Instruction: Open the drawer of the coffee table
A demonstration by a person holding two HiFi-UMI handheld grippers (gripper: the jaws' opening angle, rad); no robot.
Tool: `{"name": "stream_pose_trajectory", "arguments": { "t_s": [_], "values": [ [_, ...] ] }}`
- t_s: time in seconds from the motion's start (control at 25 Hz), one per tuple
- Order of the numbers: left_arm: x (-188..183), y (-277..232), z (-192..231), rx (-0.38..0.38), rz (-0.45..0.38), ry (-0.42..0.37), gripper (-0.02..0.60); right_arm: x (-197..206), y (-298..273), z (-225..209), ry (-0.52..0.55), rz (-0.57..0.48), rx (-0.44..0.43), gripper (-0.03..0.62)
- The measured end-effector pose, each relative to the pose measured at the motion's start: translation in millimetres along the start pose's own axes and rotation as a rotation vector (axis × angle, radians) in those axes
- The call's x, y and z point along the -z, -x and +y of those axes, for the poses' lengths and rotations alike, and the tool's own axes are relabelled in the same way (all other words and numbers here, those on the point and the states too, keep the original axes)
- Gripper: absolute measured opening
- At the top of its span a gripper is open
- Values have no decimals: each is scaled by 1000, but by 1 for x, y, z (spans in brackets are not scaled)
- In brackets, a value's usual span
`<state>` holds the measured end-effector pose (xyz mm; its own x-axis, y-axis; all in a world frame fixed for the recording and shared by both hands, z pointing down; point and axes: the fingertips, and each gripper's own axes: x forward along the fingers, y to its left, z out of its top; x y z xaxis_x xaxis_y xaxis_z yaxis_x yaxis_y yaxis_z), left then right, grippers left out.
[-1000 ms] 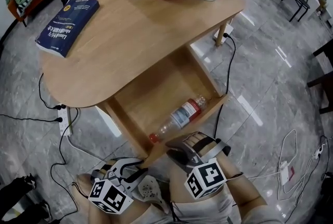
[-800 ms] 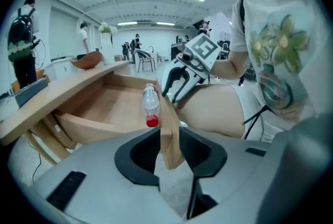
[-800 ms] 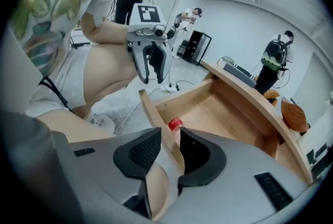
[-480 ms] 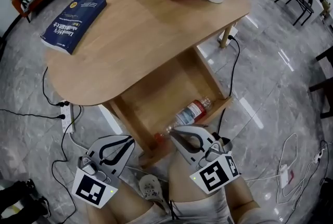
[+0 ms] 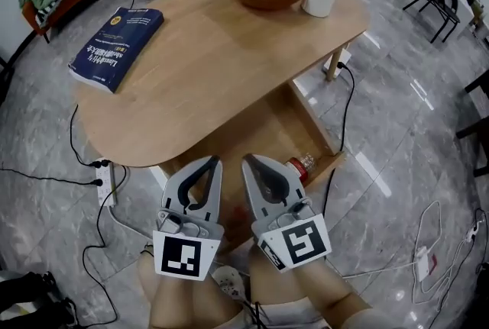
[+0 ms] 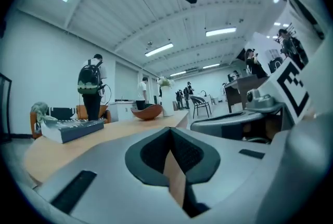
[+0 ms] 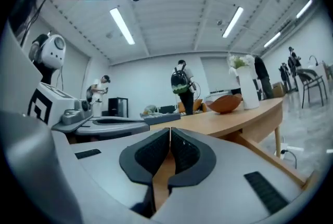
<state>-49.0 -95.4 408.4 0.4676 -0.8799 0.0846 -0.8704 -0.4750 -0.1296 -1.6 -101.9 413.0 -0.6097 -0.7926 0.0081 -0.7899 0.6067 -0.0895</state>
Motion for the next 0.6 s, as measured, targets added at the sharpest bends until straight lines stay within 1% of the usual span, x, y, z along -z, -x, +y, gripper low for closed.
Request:
{"name": "stream_pose_trajectory", "arguments": {
  "t_s": [0.08,0.16,0.28,0.32,0.48,0.52,0.6],
  "values": [
    [13,4,-6,-13,-3,39,9,4,0,7,60,-43,31,23],
    [19,7,-11,-29,0,61,9,10,3,17,86,-44,11,23],
    [12,5,-20,-24,-21,17,9,8,7,20,111,-49,5,23],
    [11,5,-22,-16,-30,16,9,6,9,19,124,-58,10,23],
    [6,6,-25,-19,-78,104,9,5,11,19,155,-76,11,20],
    [6,6,-24,-24,-80,112,8,7,10,20,164,-72,12,20],
    [7,7,-23,-29,-76,100,8,9,8,21,187,-65,5,18]
  ]
}}
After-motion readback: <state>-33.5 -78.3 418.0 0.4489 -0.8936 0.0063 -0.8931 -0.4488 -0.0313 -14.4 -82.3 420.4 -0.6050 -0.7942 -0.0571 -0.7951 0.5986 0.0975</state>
